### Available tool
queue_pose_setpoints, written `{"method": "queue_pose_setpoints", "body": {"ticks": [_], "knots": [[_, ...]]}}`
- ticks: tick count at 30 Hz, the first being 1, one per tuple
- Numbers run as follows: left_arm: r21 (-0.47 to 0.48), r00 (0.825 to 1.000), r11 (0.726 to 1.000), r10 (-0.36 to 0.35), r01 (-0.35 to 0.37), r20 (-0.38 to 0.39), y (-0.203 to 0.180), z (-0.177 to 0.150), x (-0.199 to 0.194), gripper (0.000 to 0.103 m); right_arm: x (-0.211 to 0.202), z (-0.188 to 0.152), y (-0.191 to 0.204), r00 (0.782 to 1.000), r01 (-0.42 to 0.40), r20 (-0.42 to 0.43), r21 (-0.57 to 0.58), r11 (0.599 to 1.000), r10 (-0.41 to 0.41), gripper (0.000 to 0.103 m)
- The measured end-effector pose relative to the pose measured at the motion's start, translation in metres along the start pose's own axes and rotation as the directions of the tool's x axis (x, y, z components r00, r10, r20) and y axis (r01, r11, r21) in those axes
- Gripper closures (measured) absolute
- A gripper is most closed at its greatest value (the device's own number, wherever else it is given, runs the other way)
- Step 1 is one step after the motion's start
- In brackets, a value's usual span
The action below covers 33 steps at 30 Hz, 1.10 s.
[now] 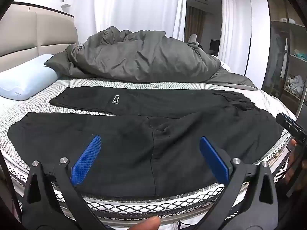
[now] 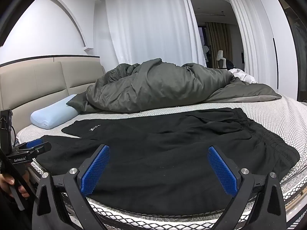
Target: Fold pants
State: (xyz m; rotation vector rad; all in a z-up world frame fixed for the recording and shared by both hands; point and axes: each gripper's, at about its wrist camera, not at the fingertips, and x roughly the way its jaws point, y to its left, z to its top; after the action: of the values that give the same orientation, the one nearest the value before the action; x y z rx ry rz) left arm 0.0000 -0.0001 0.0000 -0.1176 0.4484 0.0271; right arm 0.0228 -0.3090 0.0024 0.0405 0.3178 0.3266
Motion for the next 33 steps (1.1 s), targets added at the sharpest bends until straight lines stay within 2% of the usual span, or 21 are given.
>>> {"method": "queue_pose_setpoints", "body": {"ticks": [33], "knots": [[0.000, 1.000, 1.000, -0.001, 0.001, 0.000, 0.0003, 0.0002, 0.0000, 0.001, -0.0016, -0.0011, 0.0035, 1.000, -0.001, 0.002, -0.002, 1.000, 0.001, 0.000]]}}
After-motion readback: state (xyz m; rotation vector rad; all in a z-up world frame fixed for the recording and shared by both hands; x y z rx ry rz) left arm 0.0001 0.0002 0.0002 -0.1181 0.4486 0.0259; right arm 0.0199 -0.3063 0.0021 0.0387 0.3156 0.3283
